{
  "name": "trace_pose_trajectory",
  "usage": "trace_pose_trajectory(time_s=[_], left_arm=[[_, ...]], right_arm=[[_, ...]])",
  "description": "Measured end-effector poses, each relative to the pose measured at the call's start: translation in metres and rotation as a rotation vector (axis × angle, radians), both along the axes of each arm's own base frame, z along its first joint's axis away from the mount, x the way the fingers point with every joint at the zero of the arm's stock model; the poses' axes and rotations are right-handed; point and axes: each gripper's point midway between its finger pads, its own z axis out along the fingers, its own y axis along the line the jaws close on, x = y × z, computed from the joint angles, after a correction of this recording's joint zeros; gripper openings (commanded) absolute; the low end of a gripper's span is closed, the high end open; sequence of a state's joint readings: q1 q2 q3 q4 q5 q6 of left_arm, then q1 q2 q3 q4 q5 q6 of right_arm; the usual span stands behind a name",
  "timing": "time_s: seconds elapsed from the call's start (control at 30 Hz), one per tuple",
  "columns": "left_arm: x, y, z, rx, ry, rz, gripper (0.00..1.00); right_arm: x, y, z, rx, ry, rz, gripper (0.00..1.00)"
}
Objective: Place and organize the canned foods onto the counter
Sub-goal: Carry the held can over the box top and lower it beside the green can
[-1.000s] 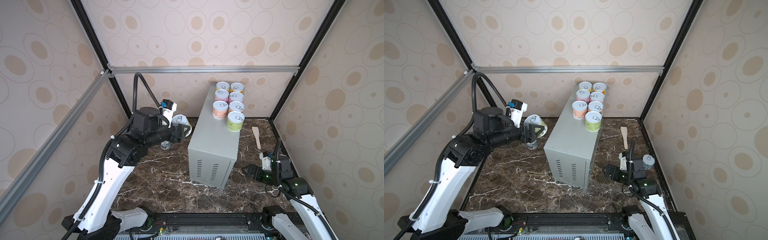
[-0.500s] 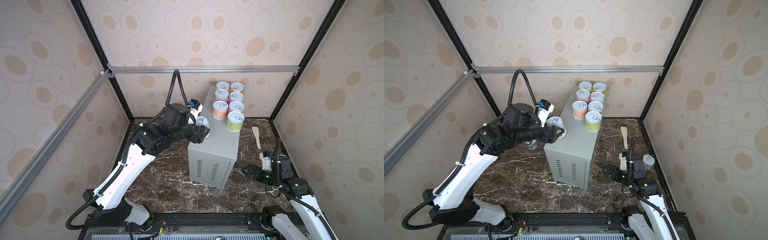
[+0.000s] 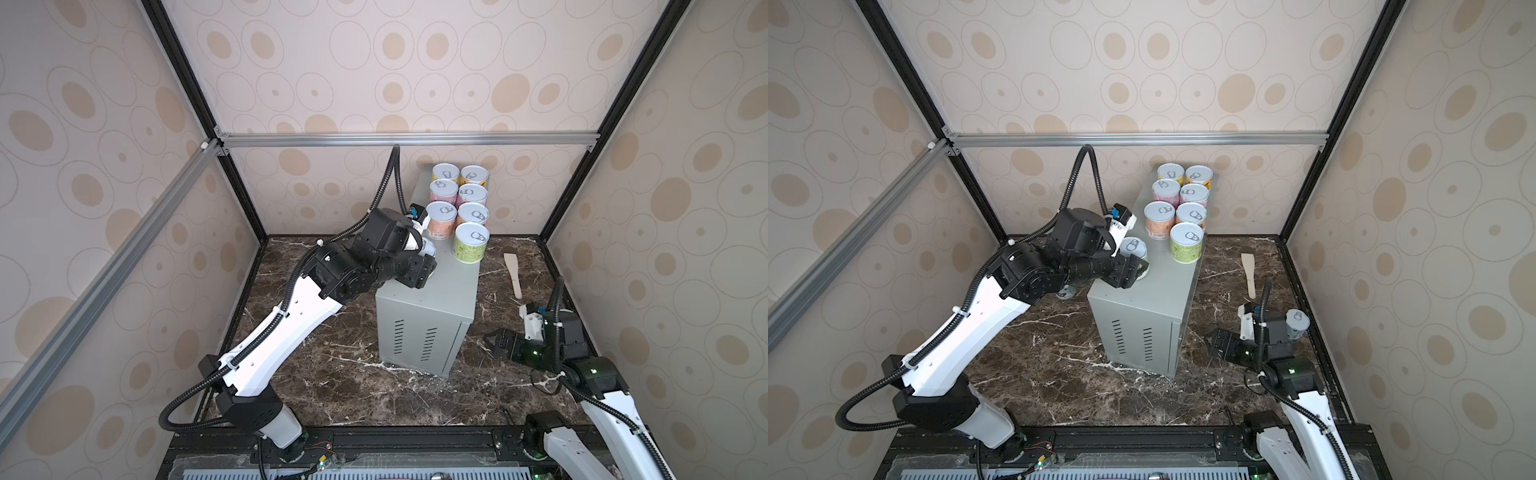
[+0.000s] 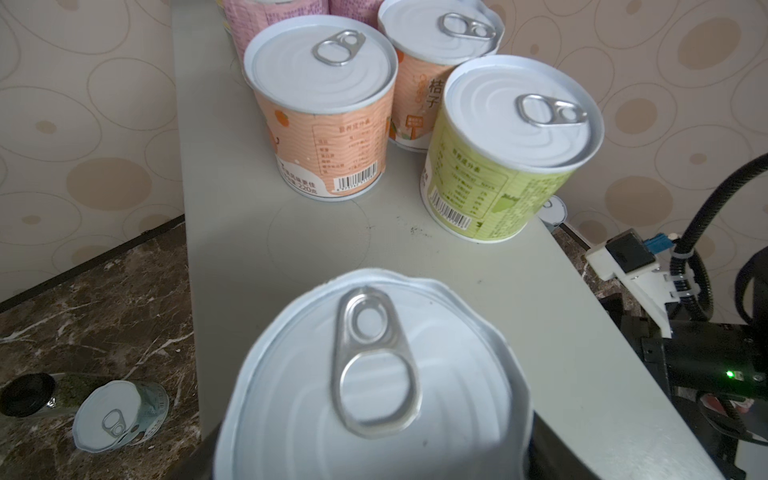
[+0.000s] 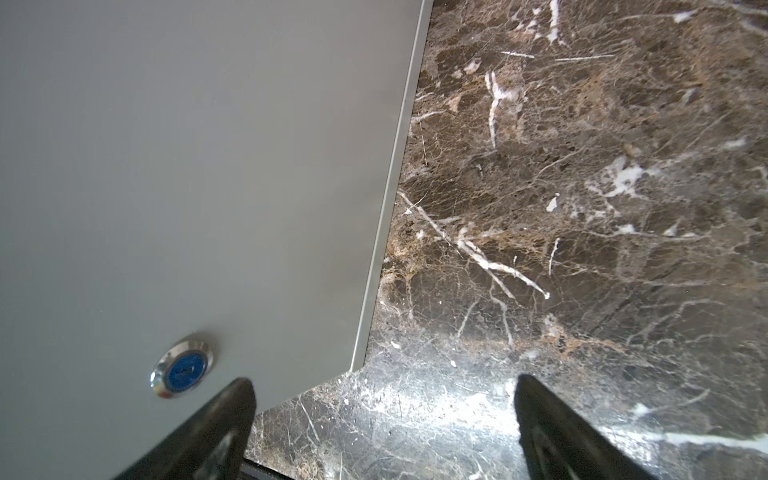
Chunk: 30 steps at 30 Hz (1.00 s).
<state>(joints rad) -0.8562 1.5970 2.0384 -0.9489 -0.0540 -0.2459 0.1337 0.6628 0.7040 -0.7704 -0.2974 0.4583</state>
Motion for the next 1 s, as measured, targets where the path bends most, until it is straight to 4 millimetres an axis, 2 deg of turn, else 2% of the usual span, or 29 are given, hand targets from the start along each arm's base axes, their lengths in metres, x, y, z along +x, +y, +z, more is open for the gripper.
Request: trace_pose_trajectory(time_s=[0.23,0.7,1.0], left_arm=[[0.006,-0.007,-0.001,0.025,-0.016,0.013,0.54],[0.012,-0.012,0.002,0.039,-0.034,0.013,0.84],[0.006,-0.005,0.032,-0.019,-0.095,0.014,0.93]], right_arm=[[0.000,0.001,0.000,0.004,0.001,0.004,0.99],[0.001,0.001,0.001,0.003,-0.005,0.007,0.99],[0.001,0.001,0.001,0.003,-0.005,0.007,0.99]])
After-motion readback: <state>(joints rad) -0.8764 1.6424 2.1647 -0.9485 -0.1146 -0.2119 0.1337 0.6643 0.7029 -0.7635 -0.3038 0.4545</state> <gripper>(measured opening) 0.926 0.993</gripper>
